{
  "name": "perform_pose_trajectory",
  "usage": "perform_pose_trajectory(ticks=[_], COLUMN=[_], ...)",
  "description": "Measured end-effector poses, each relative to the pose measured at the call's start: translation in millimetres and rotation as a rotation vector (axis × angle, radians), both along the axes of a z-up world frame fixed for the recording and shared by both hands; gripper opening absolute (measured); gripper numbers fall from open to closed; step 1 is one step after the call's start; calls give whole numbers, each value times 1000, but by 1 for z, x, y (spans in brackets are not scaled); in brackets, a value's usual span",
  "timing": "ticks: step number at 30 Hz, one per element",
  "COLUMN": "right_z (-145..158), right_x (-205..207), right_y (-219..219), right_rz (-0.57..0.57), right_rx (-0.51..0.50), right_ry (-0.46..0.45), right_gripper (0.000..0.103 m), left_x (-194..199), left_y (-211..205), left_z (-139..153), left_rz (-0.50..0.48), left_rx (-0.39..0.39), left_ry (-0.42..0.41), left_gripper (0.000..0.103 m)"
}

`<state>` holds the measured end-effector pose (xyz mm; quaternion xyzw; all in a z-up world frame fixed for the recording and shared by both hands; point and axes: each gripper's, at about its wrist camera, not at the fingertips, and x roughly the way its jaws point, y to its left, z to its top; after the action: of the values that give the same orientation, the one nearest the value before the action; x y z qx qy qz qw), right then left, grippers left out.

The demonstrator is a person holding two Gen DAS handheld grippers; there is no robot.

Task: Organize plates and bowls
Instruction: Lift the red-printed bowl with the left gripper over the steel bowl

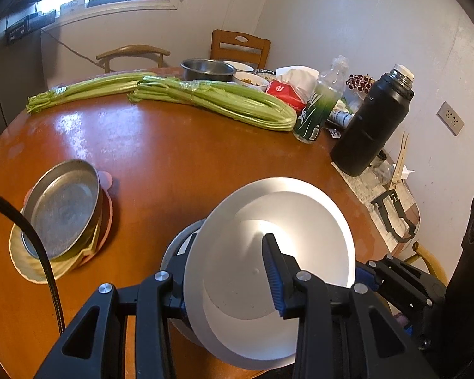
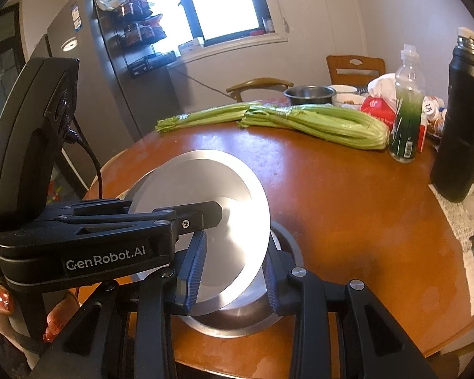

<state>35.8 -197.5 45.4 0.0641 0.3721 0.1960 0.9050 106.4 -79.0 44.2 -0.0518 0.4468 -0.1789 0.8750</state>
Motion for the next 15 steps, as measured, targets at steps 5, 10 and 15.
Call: perform_pose_trajectory(ticks=[5,10,15], right_z=[-5,-13,-20], right_x=[-4,-4,-3], right_y=[3,5,5], right_rz=[12,13,16], right_rx=[10,4,11], right_ry=[16,42,69], right_gripper=[36,36,36], left_x=[-4,-3,0], left_y=[4,3,6], left_z=[-7,-15,-25], left_rz=[7,3,3], left_rx=[-2,6,-3], left_ry=[16,33,59], left_gripper=[38,38,38])
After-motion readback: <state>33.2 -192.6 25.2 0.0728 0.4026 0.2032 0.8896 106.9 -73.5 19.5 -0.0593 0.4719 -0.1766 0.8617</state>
